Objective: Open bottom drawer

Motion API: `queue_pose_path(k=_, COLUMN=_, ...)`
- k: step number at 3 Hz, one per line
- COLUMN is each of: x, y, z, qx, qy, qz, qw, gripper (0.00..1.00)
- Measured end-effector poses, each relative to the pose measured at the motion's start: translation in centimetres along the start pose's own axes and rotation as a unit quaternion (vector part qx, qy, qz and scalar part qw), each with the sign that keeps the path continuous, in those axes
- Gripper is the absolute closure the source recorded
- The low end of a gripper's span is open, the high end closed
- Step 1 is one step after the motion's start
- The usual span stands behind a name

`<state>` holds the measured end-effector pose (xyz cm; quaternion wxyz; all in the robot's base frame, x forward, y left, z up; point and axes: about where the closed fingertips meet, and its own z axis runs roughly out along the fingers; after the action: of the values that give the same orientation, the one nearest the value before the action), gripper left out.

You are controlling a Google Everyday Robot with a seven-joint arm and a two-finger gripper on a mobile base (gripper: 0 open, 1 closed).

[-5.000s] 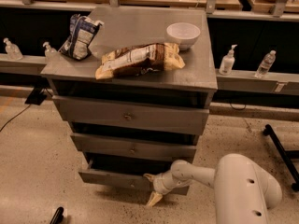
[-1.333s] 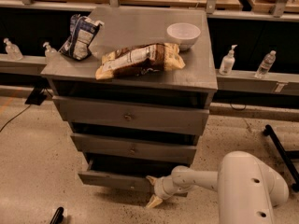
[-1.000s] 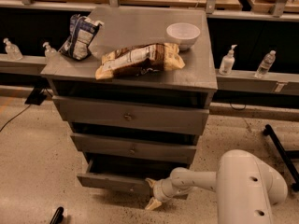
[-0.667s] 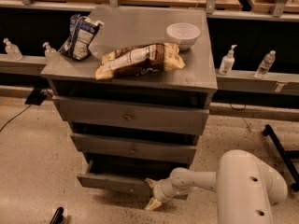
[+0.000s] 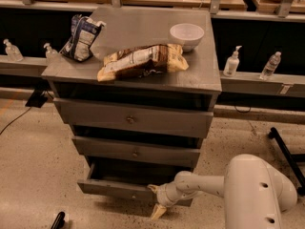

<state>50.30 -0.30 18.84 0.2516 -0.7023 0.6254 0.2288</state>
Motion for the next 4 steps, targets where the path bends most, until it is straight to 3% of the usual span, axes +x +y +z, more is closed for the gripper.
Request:
queue_pose_path(k=1, x=-1.1, y=-1.6, z=-0.6, qx=0.025, qy=0.008, qz=-0.032, qw=0.9992, gripper=0.03)
queue_pose_path(k=2, x=-1.7, y=-4.6, z=-0.9, qx=0.065, qy=0.02, qz=-0.068, qw=0.9954, gripper=0.0)
queue_pose_path(k=3, x=-0.5, y=-7.3, z=-0.8, qx=0.089, qy=0.03, qz=-0.067, qw=0.9933, gripper=0.0)
queue_pose_path(k=4, x=1.9, y=-9.2, z=-0.5, qx=0.093, qy=0.033, qz=-0.04, qw=0.9943, gripper=0.02)
